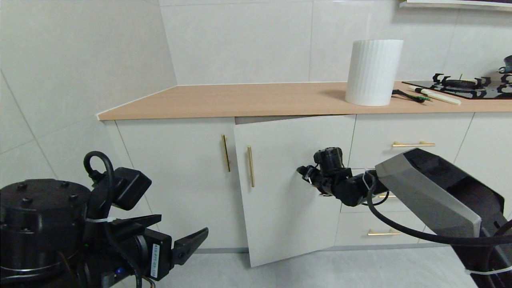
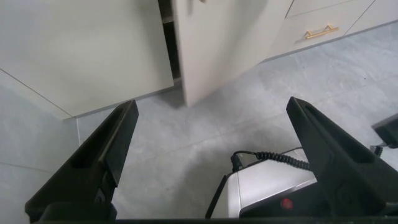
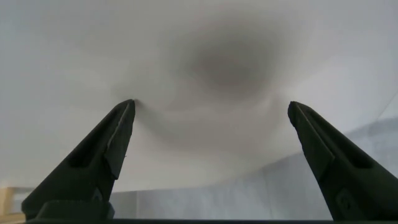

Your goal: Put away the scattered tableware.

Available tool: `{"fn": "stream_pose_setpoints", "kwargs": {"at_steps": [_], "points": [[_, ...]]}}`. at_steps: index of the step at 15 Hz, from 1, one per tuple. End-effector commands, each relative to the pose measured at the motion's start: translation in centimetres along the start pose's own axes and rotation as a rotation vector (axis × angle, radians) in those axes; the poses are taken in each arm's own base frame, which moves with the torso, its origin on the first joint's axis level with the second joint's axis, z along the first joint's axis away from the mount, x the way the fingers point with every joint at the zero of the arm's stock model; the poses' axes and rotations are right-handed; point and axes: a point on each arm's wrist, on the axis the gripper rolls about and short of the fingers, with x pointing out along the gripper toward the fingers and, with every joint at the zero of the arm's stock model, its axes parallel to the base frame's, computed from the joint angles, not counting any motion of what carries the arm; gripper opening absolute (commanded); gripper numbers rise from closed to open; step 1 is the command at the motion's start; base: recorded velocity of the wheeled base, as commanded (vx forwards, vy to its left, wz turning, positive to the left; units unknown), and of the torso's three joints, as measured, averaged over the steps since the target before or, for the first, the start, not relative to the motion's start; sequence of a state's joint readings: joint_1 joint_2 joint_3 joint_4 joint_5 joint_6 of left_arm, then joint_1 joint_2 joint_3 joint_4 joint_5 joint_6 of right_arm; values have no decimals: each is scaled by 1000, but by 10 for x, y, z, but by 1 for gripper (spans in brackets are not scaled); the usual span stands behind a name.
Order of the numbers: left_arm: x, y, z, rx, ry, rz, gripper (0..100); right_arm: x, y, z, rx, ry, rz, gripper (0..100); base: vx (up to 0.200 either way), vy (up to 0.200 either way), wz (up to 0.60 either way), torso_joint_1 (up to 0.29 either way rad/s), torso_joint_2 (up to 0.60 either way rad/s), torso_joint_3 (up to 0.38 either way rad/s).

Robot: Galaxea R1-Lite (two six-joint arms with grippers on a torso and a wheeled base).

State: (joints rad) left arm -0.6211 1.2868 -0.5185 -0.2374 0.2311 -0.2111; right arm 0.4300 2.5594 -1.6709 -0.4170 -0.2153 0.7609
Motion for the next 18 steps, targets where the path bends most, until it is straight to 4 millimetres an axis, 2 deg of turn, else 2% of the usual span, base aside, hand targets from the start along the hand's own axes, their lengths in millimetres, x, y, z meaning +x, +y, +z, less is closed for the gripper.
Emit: {"fn": "stream_pose_setpoints", "kwargs": {"at_steps": [1,4,8,11,18], "points": [[0,0,0,-1,-2,0,100,17,-11,-6,5,-22,-30,100,0,0,0,0,0,0],[0,0,0,0,1,1,100,25,-22,10,29,-62,-48,100,0,0,0,0,0,0],[0,0,0,-1,0,0,100,26,-22,12,37,-70,-46,100,0,0,0,0,0,0],[0,0,0,-1,0,0,100,36,-34,19,49,-112,-92,100,0,0,0,0,0,0],[0,0,0,-1,0,0,100,31,-29,23,48,-113,-101,100,0,0,0,0,0,0]]}}
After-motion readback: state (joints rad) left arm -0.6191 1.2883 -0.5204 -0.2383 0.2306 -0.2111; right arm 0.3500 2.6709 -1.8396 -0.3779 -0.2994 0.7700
